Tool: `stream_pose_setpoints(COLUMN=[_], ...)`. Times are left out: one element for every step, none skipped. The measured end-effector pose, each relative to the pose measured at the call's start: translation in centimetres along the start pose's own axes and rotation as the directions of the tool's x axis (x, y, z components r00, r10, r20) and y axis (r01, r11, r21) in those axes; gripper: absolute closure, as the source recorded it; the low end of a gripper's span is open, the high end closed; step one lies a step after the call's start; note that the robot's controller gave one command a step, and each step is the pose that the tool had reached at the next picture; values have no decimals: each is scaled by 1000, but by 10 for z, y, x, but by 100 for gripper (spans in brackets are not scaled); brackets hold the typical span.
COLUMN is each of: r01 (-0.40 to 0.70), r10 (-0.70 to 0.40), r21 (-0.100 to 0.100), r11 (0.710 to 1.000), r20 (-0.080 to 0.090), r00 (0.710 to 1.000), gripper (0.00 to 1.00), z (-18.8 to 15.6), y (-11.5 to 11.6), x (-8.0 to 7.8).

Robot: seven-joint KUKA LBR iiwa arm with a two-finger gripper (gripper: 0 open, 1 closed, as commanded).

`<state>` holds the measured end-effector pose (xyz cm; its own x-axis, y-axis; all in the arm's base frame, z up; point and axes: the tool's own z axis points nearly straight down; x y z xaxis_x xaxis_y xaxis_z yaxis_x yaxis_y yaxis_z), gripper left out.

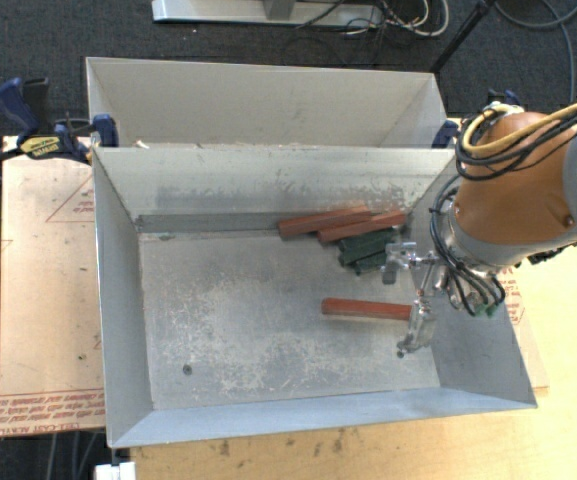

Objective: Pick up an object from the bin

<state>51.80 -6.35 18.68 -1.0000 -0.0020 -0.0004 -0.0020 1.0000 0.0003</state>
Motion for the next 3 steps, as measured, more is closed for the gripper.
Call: stream_pose_setpoints(r01=[0,5,5], r10=[0,-5,-5], r21=[0,0,0], r11=[1000,1000,1000], r20=[0,2,2], r00=[1000,1000,1000], gripper=[0,100,100], z=[0,116,116], y=[0,9,9], x=[0,-54,-54])
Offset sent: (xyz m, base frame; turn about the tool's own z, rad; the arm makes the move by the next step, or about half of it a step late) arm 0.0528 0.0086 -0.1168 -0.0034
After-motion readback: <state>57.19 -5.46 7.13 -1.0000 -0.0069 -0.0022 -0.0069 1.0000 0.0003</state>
